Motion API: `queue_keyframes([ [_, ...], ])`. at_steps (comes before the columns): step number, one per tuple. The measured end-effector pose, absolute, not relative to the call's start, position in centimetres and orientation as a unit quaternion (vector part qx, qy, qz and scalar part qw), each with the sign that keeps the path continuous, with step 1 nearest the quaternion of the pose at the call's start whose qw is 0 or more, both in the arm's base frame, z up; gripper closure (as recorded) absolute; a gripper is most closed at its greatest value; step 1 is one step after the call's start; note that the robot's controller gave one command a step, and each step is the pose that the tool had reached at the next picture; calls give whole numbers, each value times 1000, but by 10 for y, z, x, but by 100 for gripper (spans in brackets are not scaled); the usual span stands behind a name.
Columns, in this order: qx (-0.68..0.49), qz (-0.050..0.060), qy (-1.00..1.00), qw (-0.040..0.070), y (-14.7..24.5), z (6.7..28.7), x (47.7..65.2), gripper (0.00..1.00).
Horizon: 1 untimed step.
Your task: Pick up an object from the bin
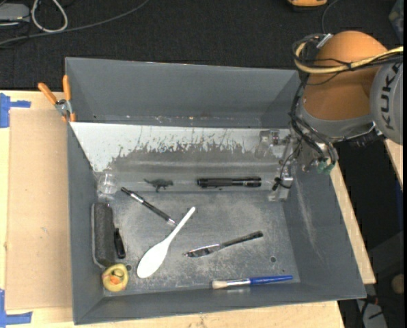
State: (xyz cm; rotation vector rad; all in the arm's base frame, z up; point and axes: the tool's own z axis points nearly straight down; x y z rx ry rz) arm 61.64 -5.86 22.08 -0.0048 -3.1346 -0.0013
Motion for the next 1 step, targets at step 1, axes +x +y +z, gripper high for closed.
queue_keyframes([
  [1,-1,0,-1000,0,-58,225,618,0],
])
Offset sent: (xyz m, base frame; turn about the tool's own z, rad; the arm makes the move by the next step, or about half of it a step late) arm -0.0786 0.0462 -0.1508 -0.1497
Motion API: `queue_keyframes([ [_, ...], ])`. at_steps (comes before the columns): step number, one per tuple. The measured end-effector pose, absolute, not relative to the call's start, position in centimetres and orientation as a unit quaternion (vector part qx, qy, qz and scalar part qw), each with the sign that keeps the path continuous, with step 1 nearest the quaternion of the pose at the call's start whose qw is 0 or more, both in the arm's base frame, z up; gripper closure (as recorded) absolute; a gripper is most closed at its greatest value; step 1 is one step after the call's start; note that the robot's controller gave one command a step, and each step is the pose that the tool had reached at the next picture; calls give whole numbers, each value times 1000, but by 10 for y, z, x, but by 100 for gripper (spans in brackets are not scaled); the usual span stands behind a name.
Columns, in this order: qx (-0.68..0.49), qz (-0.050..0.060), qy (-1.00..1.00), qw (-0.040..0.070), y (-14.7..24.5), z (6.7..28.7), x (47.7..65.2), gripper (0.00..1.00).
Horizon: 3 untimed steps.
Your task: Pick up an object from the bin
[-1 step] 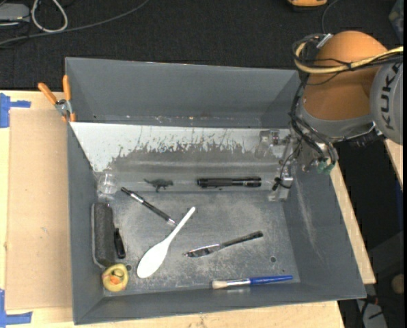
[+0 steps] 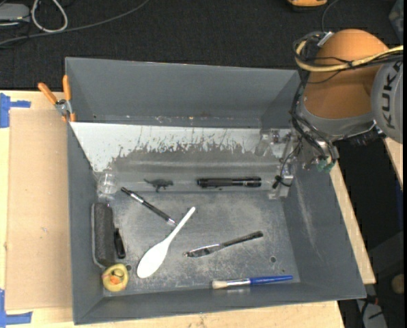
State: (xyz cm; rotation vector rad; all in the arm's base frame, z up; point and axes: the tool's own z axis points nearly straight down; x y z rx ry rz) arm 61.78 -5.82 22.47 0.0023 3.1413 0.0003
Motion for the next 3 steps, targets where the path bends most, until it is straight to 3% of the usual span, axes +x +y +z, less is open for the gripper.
queue_keyframes([
  [1,-42,0,999,0,-32,133,570,0],
  [2,-163,-1,987,1,-8,129,538,0],
  [3,-130,0,992,-1,6,116,537,0],
])
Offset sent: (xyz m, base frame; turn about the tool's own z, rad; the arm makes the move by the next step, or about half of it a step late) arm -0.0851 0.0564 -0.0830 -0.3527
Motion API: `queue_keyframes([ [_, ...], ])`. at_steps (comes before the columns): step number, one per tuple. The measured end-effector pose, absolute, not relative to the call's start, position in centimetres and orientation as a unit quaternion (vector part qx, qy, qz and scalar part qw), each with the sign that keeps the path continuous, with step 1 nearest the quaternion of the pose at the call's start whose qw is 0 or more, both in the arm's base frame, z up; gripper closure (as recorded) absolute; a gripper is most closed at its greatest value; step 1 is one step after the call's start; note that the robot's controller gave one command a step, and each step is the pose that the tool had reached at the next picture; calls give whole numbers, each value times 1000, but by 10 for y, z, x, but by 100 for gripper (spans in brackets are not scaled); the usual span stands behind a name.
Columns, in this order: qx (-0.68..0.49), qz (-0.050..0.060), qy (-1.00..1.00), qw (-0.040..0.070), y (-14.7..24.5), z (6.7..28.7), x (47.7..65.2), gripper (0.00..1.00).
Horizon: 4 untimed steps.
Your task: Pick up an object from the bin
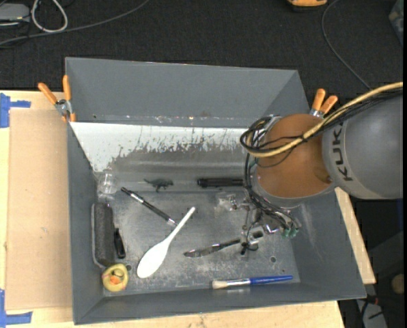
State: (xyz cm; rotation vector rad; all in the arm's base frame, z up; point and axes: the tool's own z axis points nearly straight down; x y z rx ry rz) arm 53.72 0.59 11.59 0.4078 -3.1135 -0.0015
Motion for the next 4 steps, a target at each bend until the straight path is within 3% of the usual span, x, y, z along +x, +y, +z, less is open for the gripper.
queue_keyframes([
  [1,194,0,-981,-3,20,71,534,0],
  [2,167,-1,-986,-2,37,70,538,100],
  [4,167,-1,-986,-2,38,74,538,100],
])
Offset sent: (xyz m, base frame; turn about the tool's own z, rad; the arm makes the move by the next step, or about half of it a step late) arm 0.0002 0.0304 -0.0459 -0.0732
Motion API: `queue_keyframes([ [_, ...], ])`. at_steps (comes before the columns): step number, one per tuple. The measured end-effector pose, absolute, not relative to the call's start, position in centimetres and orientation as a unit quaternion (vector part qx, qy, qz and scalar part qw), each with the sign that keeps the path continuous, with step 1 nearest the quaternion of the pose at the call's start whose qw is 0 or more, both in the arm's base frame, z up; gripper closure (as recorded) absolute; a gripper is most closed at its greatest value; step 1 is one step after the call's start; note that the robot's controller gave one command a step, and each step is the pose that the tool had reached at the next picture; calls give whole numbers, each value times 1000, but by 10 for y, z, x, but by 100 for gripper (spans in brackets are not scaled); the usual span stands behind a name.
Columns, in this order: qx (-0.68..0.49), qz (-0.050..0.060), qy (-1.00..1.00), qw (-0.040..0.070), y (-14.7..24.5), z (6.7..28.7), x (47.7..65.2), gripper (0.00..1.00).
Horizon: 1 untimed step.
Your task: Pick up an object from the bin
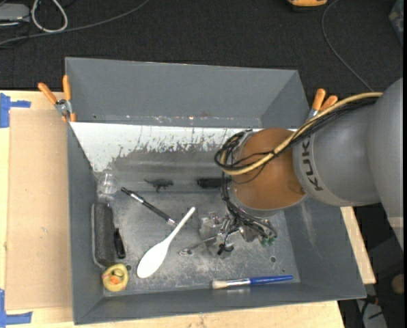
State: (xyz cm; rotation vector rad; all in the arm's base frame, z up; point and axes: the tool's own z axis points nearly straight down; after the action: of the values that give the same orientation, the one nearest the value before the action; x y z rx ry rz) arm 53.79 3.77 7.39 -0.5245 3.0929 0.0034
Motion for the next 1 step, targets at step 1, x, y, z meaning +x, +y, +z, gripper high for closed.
queue_keyframes([
  [1,-168,1,986,-1,38,89,536,100],
])
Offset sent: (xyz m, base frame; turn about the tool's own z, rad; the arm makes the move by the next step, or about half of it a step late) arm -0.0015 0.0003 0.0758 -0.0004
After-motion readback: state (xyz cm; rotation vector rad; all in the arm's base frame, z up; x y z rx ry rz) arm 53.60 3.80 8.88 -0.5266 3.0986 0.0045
